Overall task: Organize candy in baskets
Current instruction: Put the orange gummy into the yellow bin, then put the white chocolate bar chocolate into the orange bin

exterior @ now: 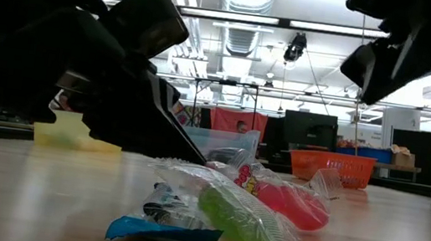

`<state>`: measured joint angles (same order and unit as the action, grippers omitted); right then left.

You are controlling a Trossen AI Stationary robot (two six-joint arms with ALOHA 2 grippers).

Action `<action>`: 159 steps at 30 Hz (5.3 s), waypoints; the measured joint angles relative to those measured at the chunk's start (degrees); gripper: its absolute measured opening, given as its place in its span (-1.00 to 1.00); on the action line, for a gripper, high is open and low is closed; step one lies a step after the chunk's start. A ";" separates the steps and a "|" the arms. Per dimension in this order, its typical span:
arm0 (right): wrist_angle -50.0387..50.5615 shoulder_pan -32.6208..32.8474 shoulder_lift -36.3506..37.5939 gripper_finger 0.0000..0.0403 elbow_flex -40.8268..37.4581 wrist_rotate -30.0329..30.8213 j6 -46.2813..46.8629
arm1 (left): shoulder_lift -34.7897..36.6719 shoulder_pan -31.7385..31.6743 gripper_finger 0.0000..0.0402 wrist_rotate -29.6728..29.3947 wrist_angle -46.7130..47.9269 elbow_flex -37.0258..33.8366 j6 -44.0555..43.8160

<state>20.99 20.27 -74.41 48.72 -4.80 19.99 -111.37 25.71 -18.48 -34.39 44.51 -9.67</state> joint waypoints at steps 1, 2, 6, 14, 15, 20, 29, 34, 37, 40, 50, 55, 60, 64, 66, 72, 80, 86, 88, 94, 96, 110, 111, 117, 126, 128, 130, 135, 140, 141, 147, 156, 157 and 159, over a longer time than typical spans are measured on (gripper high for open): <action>-0.29 0.22 0.00 -0.14 -0.39 0.00 0.13 | 0.00 -0.02 -0.92 0.00 0.08 -0.07 -0.05; -0.37 0.37 0.00 -0.14 -0.63 0.06 0.45 | 0.00 -0.02 -0.96 0.00 0.20 -0.08 -0.09; -0.65 0.64 -0.02 -0.14 -1.22 0.33 1.59 | 0.00 -0.02 -0.99 -0.53 0.39 -0.09 -0.46; -1.90 1.14 -0.02 -0.14 -1.33 0.72 1.95 | 0.80 0.17 -1.00 -5.94 2.45 -0.94 -2.91; -2.59 1.30 -0.02 -0.14 -1.35 0.93 1.95 | 1.08 0.30 -1.00 -6.74 2.46 -1.25 -3.30; -3.87 2.42 -0.04 -0.14 -1.95 2.90 1.93 | 3.13 0.83 -1.00 -8.51 2.43 -3.09 -5.16; -6.62 3.11 -0.04 -0.14 -2.72 5.49 1.90 | 3.66 1.03 -0.83 -0.34 2.62 -1.97 -6.38; -6.81 3.13 -0.04 -0.14 -2.72 5.75 2.40 | 3.63 1.19 -0.50 1.52 6.68 -2.06 -6.08; -6.83 3.11 -0.04 -0.14 -2.72 6.43 2.56 | 3.65 1.12 -0.32 1.15 5.01 -1.81 -4.12; -6.97 3.11 -0.04 -0.14 -2.75 6.50 2.56 | 3.65 0.85 -0.18 1.09 4.85 -1.60 -1.63; -8.53 3.11 -0.04 -0.14 -2.77 6.49 2.58 | 2.97 -0.66 -0.07 3.26 1.83 -1.42 6.60; -9.69 3.09 -0.04 -0.14 -2.81 6.49 2.52 | 0.20 -3.31 -0.08 8.66 -1.43 -1.41 7.94; -9.76 3.11 -0.04 -0.14 -2.81 6.47 2.45 | -0.66 -3.65 -0.26 8.68 -1.57 -1.47 9.20; -9.80 3.11 -0.04 -0.14 -2.98 6.71 0.80 | -0.67 -3.65 -0.56 8.55 -1.57 -1.47 9.26; -9.85 3.15 -0.04 -0.14 -3.09 9.62 -0.25 | -0.34 -3.65 -0.76 8.55 -1.44 -1.47 9.13; -11.39 3.07 1.12 -0.14 -3.23 24.85 -4.60 | 6.94 -3.74 -0.89 7.98 7.73 -1.51 9.03; -16.26 2.13 4.16 -0.14 -3.23 32.47 -4.65 | 26.65 -5.00 -0.91 -12.73 39.30 -1.51 5.53; -16.16 2.12 4.11 -0.14 -4.02 38.95 0.52 | 39.89 -12.48 -0.96 -23.73 65.26 -1.66 -8.65; -15.79 2.08 4.11 -0.14 -4.18 39.51 1.25 | 43.24 -17.07 -0.96 -28.86 72.08 -1.66 -16.54; -15.73 2.08 4.09 -0.14 -4.19 39.47 1.47 | 47.80 -35.95 -0.97 -26.67 83.47 -2.70 -33.81; -15.73 2.08 4.09 -0.14 -4.19 39.47 1.47 | 47.61 -40.83 -0.97 -24.34 81.99 -3.63 -30.75; -15.51 2.08 4.12 -0.14 -4.23 38.29 2.94 | 42.99 -50.74 -0.55 -21.93 76.83 -2.91 -17.86; -15.53 2.08 4.13 -0.14 -4.23 37.28 3.27 | 43.05 -50.58 -0.51 -21.91 76.83 -2.91 -17.87; -15.21 2.08 4.15 -0.15 -3.26 28.20 4.91 | 44.32 -48.59 -0.31 -14.90 76.92 -2.66 -19.99; -8.08 2.08 1.93 -0.26 -0.95 7.16 20.49 | 45.67 -26.85 -0.31 -9.59 64.74 -2.56 -23.97; -3.87 2.35 0.72 -0.28 -0.51 3.26 24.00 | 45.17 -20.96 -0.32 -11.30 60.46 -2.58 -24.34; 0.93 2.98 -0.73 -0.31 0.12 0.20 27.60 | 44.43 -15.03 -0.33 -13.98 56.21 -2.58 -24.27; 12.65 5.76 -5.17 -0.37 3.65 -4.20 27.49 | 41.43 -3.55 -0.34 -21.89 46.01 -2.60 -23.87; 22.08 10.28 -7.84 -0.39 6.53 -4.04 10.94 | 37.49 3.09 -0.34 -26.26 41.82 -1.89 -24.11; 23.23 11.29 -8.02 -0.39 6.61 -4.06 8.59 | 36.80 3.72 -0.34 -26.76 41.50 -1.64 -24.28; 23.68 17.11 -8.24 -0.38 6.72 -2.34 6.59 | 31.61 4.61 -0.34 -27.10 40.81 0.83 -26.94; 22.40 20.67 -10.77 -0.10 6.67 4.05 9.49 | 24.34 4.61 -0.34 -27.33 41.10 6.49 -22.08; 21.87 20.88 -11.50 -0.07 6.67 4.56 9.51 | 23.94 4.61 -0.34 -27.48 41.81 7.22 -21.69; 21.39 21.06 -13.18 0.00 6.67 4.88 9.53 | 23.34 4.61 -0.34 -27.58 42.00 8.71 -20.75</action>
<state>42.38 41.32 -87.59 55.39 0.08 29.52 -88.03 30.33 -46.06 7.61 53.23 -30.42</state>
